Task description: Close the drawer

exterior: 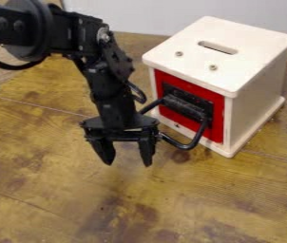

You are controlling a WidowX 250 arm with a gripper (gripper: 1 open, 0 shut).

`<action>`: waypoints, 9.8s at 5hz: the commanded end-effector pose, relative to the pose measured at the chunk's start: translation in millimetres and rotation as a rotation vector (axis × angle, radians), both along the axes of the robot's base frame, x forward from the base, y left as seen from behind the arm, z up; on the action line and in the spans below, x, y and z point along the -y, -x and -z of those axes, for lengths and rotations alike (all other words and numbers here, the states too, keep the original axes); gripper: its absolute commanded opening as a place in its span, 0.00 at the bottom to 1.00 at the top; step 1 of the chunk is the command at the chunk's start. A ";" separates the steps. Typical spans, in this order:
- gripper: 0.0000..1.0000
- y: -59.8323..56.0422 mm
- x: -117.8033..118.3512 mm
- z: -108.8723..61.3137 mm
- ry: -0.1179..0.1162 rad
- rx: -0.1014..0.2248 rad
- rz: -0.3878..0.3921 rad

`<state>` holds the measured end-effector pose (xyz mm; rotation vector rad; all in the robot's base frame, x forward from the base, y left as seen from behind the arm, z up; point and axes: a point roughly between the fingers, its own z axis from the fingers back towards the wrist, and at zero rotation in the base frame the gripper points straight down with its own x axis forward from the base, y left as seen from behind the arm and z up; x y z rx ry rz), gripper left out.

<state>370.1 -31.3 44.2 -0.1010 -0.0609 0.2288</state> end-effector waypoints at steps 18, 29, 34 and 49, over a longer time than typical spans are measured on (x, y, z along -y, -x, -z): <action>1.00 -4.1 -1.9 -14.6 0.023 0.037 -0.016; 1.00 -4.9 9.3 -14.1 0.028 0.030 0.021; 1.00 -3.3 15.1 -18.4 0.032 0.026 0.046; 1.00 -11.1 3.3 -37.0 0.028 0.066 0.075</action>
